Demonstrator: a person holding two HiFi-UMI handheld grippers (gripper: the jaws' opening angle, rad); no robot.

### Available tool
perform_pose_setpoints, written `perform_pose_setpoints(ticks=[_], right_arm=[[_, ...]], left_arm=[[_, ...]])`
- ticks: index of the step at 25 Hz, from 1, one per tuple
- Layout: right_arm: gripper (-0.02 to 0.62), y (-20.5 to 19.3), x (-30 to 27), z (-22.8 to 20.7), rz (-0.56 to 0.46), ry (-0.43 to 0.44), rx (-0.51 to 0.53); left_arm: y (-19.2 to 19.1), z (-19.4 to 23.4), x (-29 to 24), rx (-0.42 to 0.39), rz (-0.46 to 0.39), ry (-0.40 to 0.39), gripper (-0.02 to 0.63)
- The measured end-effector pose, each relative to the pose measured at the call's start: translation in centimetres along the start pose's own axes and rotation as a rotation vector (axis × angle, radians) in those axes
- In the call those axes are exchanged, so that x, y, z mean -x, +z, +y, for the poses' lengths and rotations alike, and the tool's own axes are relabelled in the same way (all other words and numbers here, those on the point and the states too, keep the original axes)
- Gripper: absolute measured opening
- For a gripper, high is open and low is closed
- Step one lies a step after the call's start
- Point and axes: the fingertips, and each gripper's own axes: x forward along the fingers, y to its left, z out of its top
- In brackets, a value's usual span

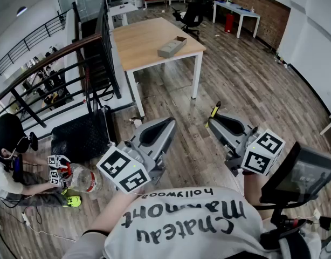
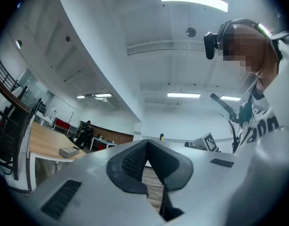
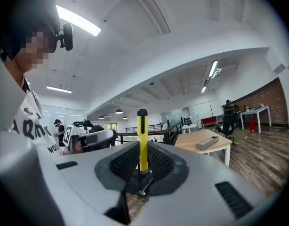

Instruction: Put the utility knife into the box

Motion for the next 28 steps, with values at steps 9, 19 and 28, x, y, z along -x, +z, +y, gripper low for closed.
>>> perform_pose_setpoints(ticks=[9,19,28], right_arm=[[0.057,-0.2,-0.5,-0.2,0.012,-0.007,0.004],[0.058,-0.4,-1.8,-0.9,-0.029,0.001,-0.047],[0.058,-1.4,-5.3,0.5,-0.009,0.012,-0.062]], left_arm=[[-0.1,0.5,0.0,0.01,-0.001,-0.007,0.006],[-0.5,2.2,0.1,0.017,-0.002,-0.019,0.006],[0.1,4.8,2.4,0.03,0.007,-0.008,0.006]])
